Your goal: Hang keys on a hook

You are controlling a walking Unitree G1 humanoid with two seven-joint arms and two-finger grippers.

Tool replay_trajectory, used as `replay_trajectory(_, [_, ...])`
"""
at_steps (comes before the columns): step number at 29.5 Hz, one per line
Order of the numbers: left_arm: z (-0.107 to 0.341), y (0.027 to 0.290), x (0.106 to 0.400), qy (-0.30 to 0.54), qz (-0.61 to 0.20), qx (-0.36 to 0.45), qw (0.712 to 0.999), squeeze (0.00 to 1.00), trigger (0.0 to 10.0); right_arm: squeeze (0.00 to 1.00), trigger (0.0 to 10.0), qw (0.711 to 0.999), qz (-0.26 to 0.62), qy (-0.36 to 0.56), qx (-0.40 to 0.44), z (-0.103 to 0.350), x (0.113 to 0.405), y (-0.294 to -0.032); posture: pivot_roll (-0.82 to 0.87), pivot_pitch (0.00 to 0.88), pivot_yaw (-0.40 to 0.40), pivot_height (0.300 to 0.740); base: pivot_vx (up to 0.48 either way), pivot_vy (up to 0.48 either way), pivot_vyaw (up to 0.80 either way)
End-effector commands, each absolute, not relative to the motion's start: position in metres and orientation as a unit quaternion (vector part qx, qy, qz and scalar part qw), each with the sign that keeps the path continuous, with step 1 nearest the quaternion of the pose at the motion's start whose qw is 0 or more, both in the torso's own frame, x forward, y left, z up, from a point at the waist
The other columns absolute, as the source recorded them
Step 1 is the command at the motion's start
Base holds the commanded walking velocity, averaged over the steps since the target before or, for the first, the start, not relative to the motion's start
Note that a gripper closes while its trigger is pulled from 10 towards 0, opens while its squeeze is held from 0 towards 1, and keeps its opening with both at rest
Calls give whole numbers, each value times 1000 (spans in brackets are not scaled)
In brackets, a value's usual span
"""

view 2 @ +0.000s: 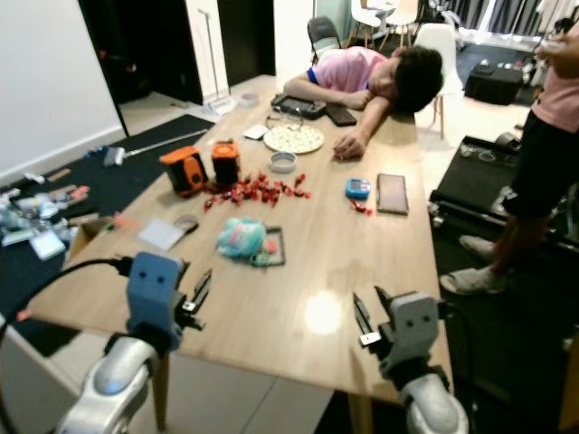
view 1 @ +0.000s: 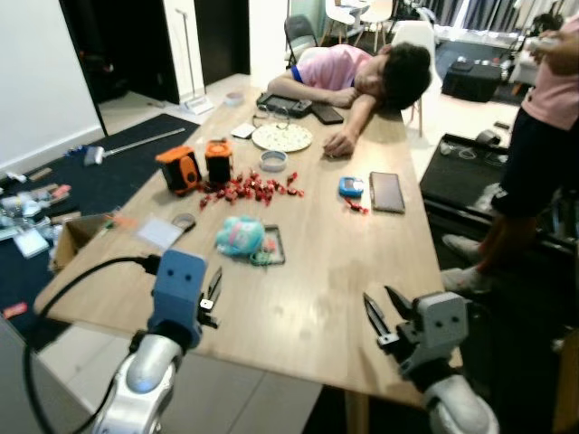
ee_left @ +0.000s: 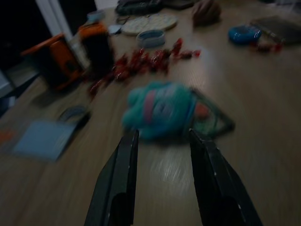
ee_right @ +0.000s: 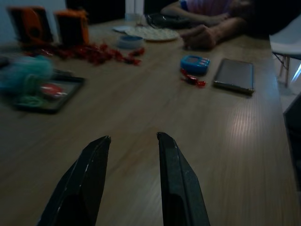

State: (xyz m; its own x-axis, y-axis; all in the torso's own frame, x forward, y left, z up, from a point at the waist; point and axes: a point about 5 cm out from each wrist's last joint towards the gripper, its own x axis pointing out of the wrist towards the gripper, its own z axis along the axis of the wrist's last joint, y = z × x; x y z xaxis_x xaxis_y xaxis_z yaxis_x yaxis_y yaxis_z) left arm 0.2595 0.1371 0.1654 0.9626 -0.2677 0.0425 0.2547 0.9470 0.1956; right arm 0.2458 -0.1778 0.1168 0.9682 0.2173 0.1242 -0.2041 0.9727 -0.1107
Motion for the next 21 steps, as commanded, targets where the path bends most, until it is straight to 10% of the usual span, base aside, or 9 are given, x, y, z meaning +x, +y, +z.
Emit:
replay_trajectory(1, [159,143,257,-21,-123,97,988,0,10000,0,10000,990,112,-69,-46,117,246,-174,43,87,-1,740,435,0,0])
replay_trajectory(21, [167,137,256,19,-182,105,978,0,10000,0,10000,990,113,-70,-48,117,248,-174,44,79,2,740,172,0,0])
